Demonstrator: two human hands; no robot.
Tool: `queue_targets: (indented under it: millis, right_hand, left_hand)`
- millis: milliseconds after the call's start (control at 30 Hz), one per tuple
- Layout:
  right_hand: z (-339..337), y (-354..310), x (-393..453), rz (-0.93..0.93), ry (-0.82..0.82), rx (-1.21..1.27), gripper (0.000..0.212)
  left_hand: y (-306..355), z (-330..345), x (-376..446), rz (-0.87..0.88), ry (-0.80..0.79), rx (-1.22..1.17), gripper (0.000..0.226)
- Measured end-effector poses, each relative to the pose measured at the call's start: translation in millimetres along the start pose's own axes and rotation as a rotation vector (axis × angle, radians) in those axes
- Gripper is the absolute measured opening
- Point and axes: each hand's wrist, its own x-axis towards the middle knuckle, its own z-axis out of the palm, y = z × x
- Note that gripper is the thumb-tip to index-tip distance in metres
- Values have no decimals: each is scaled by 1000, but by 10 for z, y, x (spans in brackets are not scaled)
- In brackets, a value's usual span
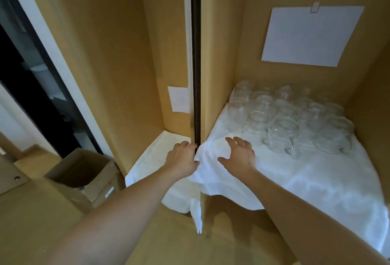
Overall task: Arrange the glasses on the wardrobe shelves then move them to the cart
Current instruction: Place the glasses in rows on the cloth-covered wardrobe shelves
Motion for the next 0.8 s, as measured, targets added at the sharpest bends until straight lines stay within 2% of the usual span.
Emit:
queue_targets:
  millis: [233, 533, 800]
  right_hand:
    - [411, -581, -258, 94, -30, -1, 77]
    - [782, -1303, -549, 186, -64, -15, 78]
    - [1019, -1943, -739, 187, -77, 51, 76]
  left_hand:
    - [-956, -50, -159, -55, -97, 15, 64]
    - [-1781, -161, -362, -37, -102, -75, 59]
    - [-2234, -354, -437, 19, -26, -128, 56]
